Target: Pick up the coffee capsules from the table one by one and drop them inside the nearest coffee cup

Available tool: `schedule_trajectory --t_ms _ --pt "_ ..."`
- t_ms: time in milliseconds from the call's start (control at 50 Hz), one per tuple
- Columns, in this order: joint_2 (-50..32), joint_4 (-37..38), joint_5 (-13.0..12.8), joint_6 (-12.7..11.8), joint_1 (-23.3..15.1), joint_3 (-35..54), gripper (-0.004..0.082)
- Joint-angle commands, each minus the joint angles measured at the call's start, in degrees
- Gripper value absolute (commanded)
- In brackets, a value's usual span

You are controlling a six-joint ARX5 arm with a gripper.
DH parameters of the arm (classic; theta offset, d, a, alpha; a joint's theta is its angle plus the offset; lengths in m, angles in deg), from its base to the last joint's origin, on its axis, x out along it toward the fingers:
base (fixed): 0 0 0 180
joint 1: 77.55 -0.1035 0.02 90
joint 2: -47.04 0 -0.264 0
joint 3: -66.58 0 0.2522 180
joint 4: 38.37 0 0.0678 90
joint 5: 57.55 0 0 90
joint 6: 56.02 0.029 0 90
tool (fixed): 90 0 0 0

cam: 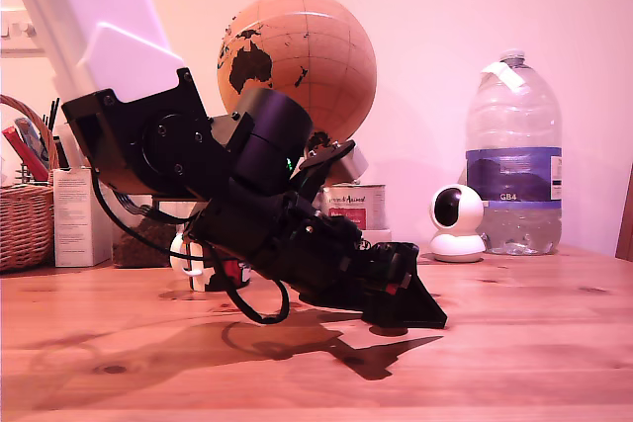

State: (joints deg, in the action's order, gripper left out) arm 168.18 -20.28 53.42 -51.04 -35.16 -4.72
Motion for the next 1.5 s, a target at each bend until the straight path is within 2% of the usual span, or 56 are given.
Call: schedule_trajectory --t_ms 0,280,520,920,1320,1480 --pt "-2.9 0.3 -0.6 -0.5 1.3 0.2 0.0625" --pt "-2.8 2.1 -2.1 -0.5 1.5 0.3 0.0624" --pt "-2.8 13.9 -2.6 -0.5 1.5 6.0 0.0624" --pt "-3.1 21.8 -3.7 -0.4 2.0 12.1 0.0624" --pt "-3.1 20.3 -4.2 -0.4 2.0 12.4 0.0624" --pt "-3.1 16.4 -4.5 -0.4 2.0 10.6 0.0624"
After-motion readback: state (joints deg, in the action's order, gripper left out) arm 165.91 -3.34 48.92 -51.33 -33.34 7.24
